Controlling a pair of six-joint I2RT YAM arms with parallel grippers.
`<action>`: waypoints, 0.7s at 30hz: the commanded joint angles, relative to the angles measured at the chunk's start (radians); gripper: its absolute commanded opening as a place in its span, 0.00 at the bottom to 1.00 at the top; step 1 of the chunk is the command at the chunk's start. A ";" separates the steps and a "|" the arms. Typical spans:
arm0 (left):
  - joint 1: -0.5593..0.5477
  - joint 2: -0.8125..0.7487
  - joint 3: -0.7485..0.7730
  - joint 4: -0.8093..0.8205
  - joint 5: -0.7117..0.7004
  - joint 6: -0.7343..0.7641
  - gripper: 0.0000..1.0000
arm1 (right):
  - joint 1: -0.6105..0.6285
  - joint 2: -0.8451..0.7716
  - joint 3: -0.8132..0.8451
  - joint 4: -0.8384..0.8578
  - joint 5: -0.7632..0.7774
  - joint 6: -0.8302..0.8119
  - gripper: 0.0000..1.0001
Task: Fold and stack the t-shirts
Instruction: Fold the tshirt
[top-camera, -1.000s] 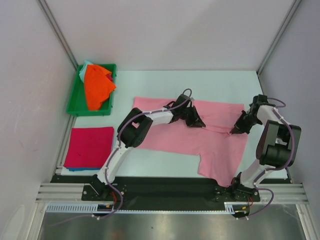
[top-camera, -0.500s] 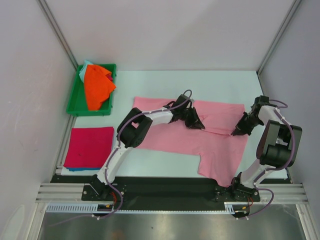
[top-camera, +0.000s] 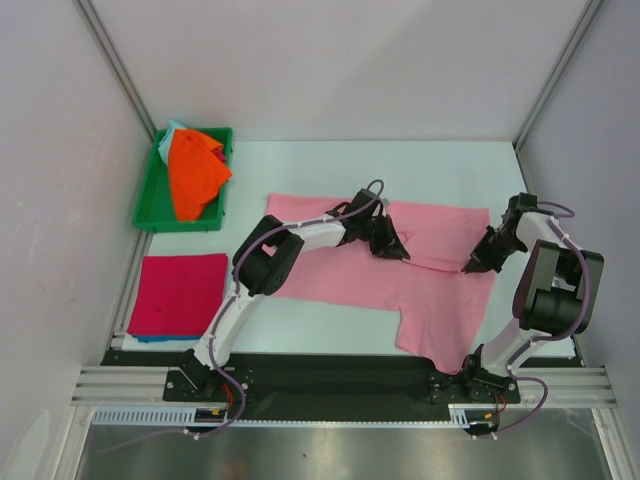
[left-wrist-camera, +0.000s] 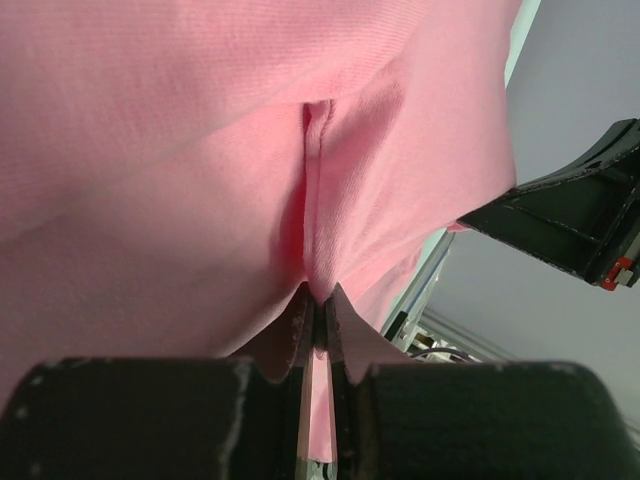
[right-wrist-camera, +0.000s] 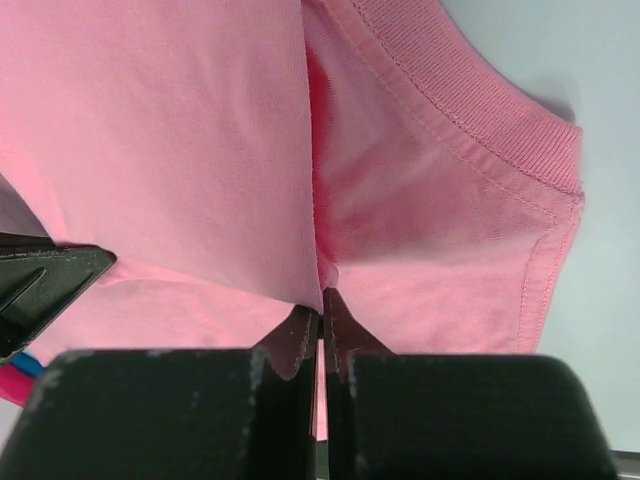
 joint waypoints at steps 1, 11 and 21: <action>0.005 -0.078 -0.003 0.005 0.026 0.021 0.11 | -0.007 -0.010 0.014 -0.018 -0.002 0.021 0.01; 0.017 -0.115 -0.053 -0.021 0.025 0.089 0.29 | -0.007 -0.027 0.012 -0.038 0.016 0.021 0.15; 0.054 -0.172 -0.055 -0.082 0.024 0.258 0.48 | -0.007 -0.041 -0.020 -0.012 0.018 0.023 0.26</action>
